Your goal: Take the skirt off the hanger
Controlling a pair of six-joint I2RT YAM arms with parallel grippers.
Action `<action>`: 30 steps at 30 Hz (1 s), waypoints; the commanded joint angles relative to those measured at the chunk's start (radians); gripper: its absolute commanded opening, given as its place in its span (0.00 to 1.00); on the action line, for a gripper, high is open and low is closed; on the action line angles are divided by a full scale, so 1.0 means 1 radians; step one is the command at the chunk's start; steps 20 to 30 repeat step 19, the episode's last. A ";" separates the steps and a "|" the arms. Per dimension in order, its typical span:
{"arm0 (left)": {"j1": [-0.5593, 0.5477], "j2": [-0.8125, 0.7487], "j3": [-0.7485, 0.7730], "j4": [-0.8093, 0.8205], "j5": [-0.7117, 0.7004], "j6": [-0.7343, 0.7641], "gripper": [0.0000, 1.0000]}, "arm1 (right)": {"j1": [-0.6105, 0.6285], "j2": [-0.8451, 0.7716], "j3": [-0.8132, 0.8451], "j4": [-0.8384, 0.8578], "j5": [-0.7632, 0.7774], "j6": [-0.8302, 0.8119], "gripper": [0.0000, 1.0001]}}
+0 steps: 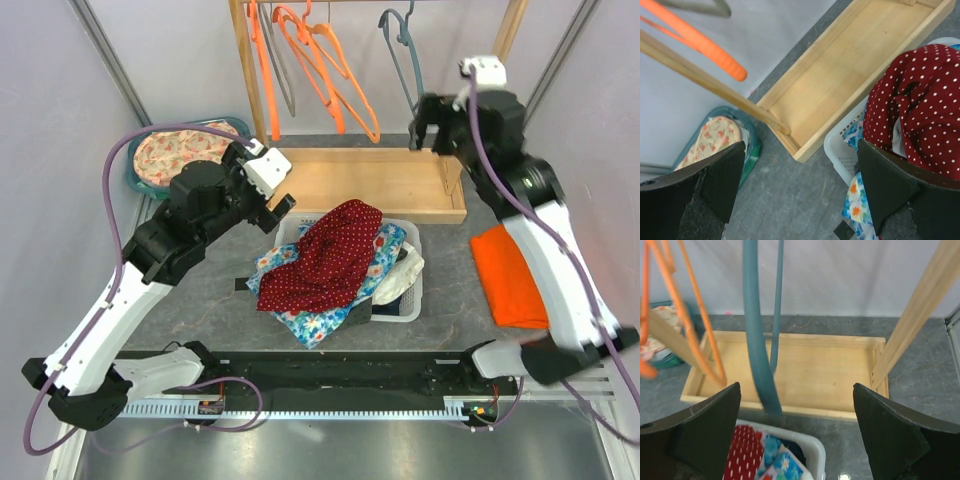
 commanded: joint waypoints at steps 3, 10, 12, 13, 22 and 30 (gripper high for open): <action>0.078 -0.101 -0.109 0.026 0.041 -0.114 1.00 | 0.028 -0.344 -0.284 -0.072 -0.106 0.030 0.98; 0.140 -0.152 -0.304 0.059 0.100 -0.149 1.00 | 0.037 -0.513 -0.534 -0.085 -0.115 0.033 0.98; 0.150 -0.157 -0.336 0.067 0.139 -0.157 1.00 | 0.037 -0.534 -0.543 -0.077 -0.109 0.035 0.98; 0.153 -0.155 -0.357 0.072 0.143 -0.160 1.00 | 0.035 -0.536 -0.543 -0.077 -0.109 0.033 0.98; 0.169 -0.157 -0.348 0.076 0.140 -0.157 1.00 | 0.037 -0.528 -0.529 -0.079 -0.093 0.025 0.98; 0.169 -0.157 -0.348 0.076 0.140 -0.157 1.00 | 0.037 -0.528 -0.529 -0.079 -0.093 0.025 0.98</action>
